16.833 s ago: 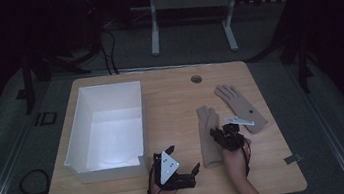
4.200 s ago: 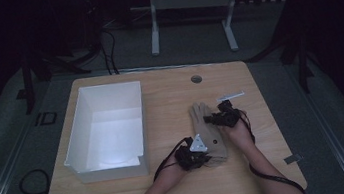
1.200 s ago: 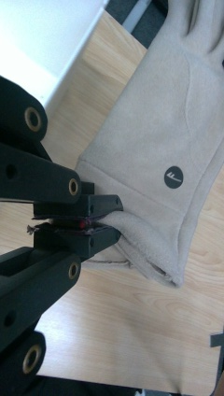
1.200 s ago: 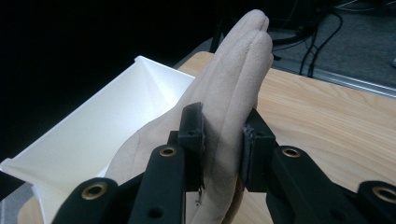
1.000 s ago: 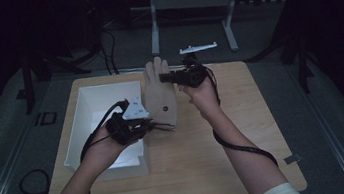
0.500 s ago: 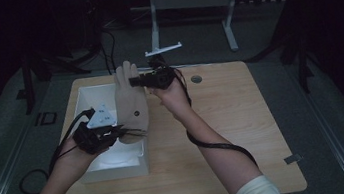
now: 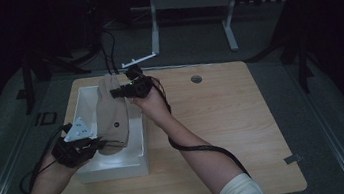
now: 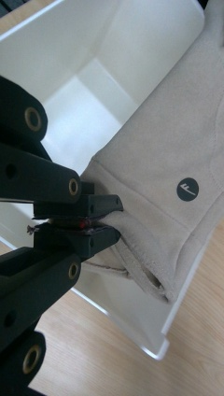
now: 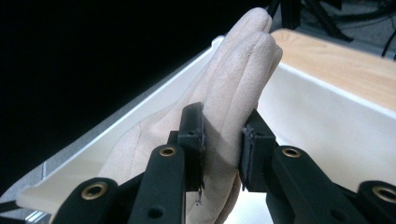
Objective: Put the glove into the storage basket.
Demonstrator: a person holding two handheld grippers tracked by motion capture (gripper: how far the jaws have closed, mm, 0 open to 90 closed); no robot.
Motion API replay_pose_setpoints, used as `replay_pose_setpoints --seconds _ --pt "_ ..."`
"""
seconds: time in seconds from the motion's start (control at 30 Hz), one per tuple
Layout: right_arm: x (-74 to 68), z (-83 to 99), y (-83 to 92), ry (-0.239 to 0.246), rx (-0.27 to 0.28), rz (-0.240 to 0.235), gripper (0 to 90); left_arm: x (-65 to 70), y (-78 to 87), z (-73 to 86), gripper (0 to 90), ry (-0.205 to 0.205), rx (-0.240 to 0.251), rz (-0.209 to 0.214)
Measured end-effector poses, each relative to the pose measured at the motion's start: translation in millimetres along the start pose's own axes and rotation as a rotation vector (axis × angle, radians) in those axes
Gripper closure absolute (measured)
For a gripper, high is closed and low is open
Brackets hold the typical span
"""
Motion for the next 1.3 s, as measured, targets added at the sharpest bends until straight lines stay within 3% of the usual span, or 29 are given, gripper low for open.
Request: replay_pose_setpoints --seconds 0.17,0.43,0.53,0.6,0.67,0.7,0.73,0.9,0.93,1.03,1.07,1.1,1.13,1.17,1.3 --pt "-0.9 11.5 -15.2 0.005 -0.042 0.008 73.9 -0.1 -5.9 10.1 86.6 0.024 -0.010 0.001" --pt "1.4 28.2 -36.3 0.015 -0.121 0.027 73.8 4.9 -31.6 32.6 86.5 0.086 -0.030 0.008" --pt "2.3 29.4 -39.8 0.016 -0.134 0.028 73.5 5.8 -35.9 33.9 86.5 0.087 -0.035 0.014" --pt "3.0 30.3 -42.7 0.027 -0.153 0.035 69.2 6.4 -41.9 34.5 86.4 0.089 -0.036 0.012" --pt "5.1 30.3 -43.0 0.026 -0.156 0.054 60.1 5.6 -53.5 38.4 85.3 0.104 -0.074 0.017" --pt "7.2 29.5 -40.0 0.008 -0.146 0.057 50.5 5.2 -61.1 41.5 79.2 0.124 -0.103 0.038" --pt "7.2 29.5 -40.0 0.008 -0.146 0.057 50.5 4.4 -67.4 43.7 79.2 0.131 -0.111 0.032" --pt "9.5 28.9 -26.9 0.005 -0.129 0.048 40.8 4.8 -81.6 45.8 56.9 0.187 -0.138 0.030" --pt "9.5 28.9 -26.9 0.005 -0.129 0.048 40.8 4.2 -81.4 45.0 56.9 0.190 -0.130 0.017" --pt "6.0 28.8 -18.5 0.033 -0.111 0.031 33.1 3.1 -76.6 39.1 43.9 0.224 -0.080 -0.003" --pt "6.0 28.8 -18.5 0.033 -0.111 0.031 33.1 3.3 -74.2 36.0 43.9 0.233 -0.054 -0.009" --pt "3.8 29.7 -14.0 0.048 -0.108 0.012 29.1 3.3 -71.9 32.9 35.7 0.241 -0.033 -0.018" --pt "3.8 29.7 -14.0 0.048 -0.108 0.012 29.1 4.2 -69.2 28.4 35.7 0.259 0.002 -0.015" --pt "2.6 30.7 -9.5 0.057 -0.104 -0.001 25.0 5.5 -65.5 22.7 28.8 0.275 0.040 -0.013" --pt "-0.4 31.4 1.0 0.071 -0.082 -0.018 22.1 12.6 -62.8 14.0 14.0 0.242 0.055 -0.019"
Point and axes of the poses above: each handheld gripper's, and its own axes: y roughly backward along the jaws, z roughly out of its underside, x roughly to its right, the point moved 6 cm from there along -y, roughly forward along the jaws, and after that the axes turned 3 degrees about y, right-handed, at the moved point
